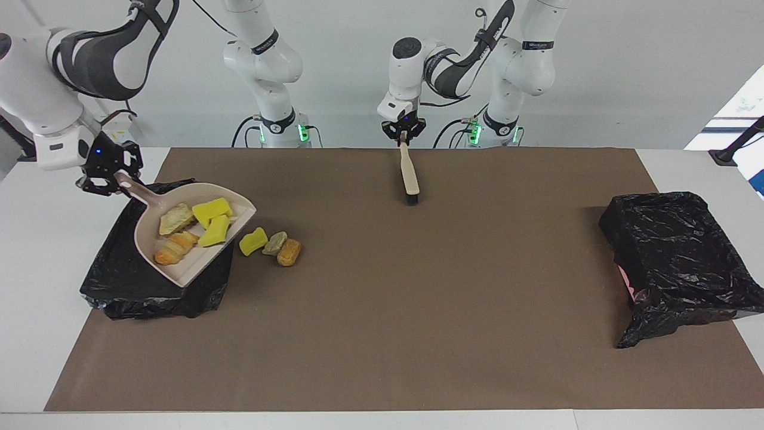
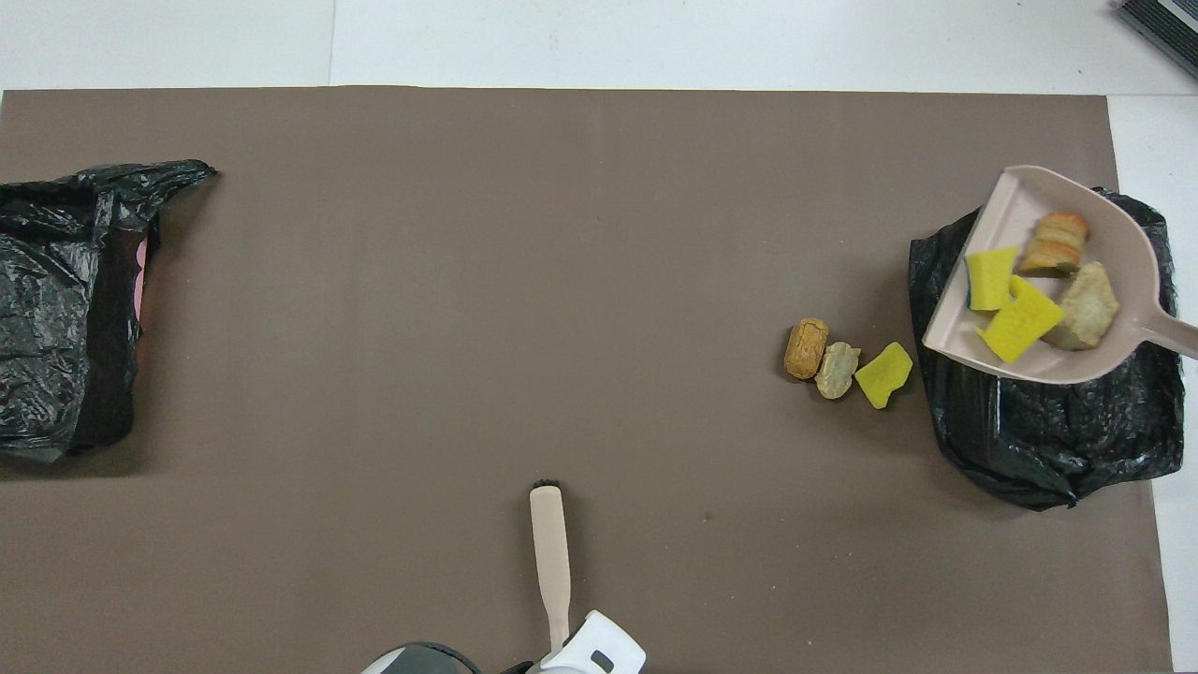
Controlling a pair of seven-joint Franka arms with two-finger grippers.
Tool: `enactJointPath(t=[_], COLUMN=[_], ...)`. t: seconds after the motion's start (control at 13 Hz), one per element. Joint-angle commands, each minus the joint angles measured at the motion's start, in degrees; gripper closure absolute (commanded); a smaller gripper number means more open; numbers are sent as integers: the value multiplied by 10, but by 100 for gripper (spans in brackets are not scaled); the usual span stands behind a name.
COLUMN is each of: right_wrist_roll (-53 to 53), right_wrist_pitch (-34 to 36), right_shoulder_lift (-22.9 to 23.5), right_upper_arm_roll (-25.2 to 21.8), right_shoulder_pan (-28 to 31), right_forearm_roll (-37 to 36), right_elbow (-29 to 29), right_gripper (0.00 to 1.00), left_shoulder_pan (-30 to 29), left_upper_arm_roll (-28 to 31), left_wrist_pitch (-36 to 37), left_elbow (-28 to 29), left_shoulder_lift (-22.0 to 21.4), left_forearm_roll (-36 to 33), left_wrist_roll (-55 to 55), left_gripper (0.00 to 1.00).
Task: Sweep and dump trash in bin
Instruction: 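Carry the filled dustpan with the right gripper over the nearer trash bag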
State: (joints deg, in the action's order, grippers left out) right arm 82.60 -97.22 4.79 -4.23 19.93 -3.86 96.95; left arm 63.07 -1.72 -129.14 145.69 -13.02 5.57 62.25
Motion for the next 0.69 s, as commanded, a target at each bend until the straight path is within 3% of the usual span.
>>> enactJointPath(t=[0.0,0.08,0.23,0.46,0.62], right_wrist_roll=[68,97,140,207,258], right_wrist_pitch=[-20,-53,-116,-189,-224], right_shoulder_lift=[-1,2,3,21,23], right_upper_arm_roll=[6,6,5,4,4], right_shoulder_pan=[27,31,41,50,50], right_forearm_roll=[-53,-75,-109,-133,-143], right_elbow=[-11,-17,-17,-11,2], right_gripper=[100,100,100,100,100], left_shoulder_pan=[8,5,0,-46,-89], left_upper_arm_roll=[9,9,11,15,16], left_wrist_pitch=[-11,-6,-2,49,70], left_elbow=[20,19,14,-42,-85], left_shoulder_lift=[-21,-20,-16,11,21], left_forearm_roll=[-5,-5,-3,-3,-13], left_wrist_roll=[-12,-31,-47,-86,-147], left_gripper=[56,45,38,0,0])
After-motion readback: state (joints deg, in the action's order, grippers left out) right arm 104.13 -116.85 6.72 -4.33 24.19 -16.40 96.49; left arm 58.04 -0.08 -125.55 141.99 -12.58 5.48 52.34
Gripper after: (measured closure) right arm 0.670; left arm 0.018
